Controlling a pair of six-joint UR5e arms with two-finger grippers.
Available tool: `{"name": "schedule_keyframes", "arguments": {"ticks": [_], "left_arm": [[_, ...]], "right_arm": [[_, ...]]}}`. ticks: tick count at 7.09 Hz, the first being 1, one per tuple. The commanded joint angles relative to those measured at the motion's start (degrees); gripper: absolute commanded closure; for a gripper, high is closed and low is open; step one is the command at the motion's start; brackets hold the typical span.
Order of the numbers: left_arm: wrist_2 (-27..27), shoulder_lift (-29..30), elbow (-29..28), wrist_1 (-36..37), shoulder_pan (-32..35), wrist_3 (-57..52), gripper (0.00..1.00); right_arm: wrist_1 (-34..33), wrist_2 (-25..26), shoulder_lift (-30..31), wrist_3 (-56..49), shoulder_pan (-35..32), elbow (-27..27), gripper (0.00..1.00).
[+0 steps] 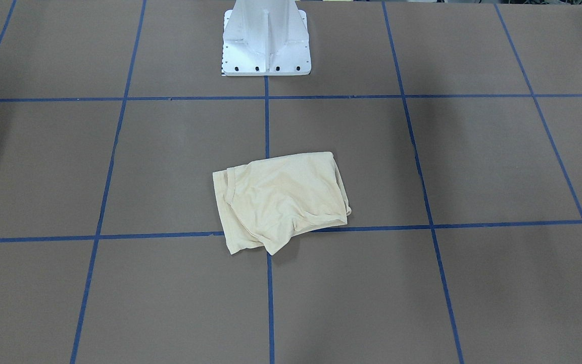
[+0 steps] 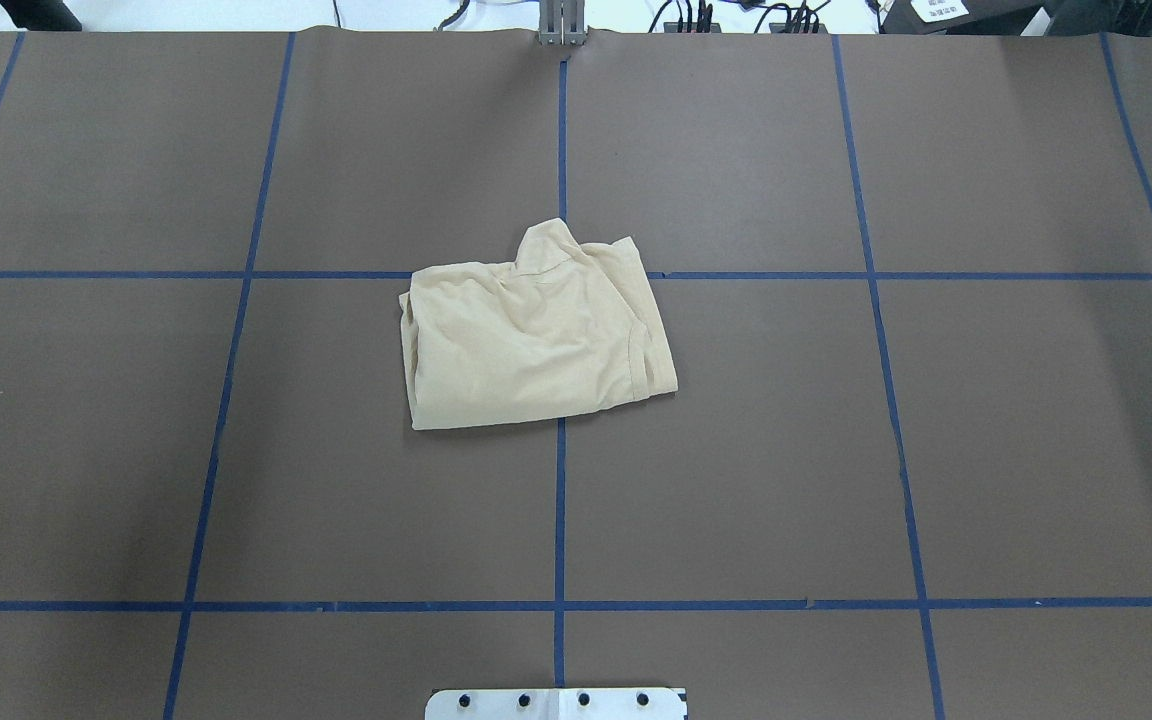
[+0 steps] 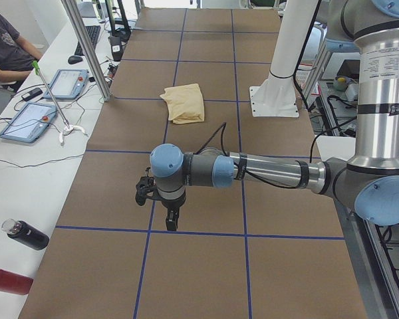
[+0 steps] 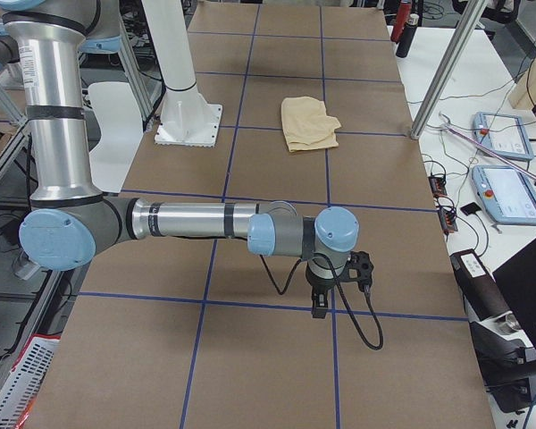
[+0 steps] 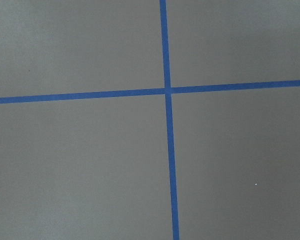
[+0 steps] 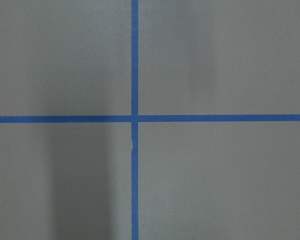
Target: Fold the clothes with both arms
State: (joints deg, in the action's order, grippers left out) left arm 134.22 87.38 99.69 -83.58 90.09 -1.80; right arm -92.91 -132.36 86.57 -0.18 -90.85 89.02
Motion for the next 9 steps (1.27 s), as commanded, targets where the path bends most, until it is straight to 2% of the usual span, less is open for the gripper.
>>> {"name": "schedule_keyframes", "arguments": {"ticks": [1,6,9], "left_arm": [[-0.1,0.86,0.15,3.86,-0.09,-4.31,0.01],[-0.62,1.13,-1.34,3.87,-0.18,-8.89,0.01],[-0.62,1.04,-6.52,-0.86,-0.09,-12.08,0.01]], "right_arm": [[0.01,0.0,0.0,0.0,-0.03,0.01,0.0],[0.01,0.0,0.0,0.0,-0.03,-0.08,0.0],[0.01,0.0,0.0,0.0,0.06,-0.08,0.0]]}}
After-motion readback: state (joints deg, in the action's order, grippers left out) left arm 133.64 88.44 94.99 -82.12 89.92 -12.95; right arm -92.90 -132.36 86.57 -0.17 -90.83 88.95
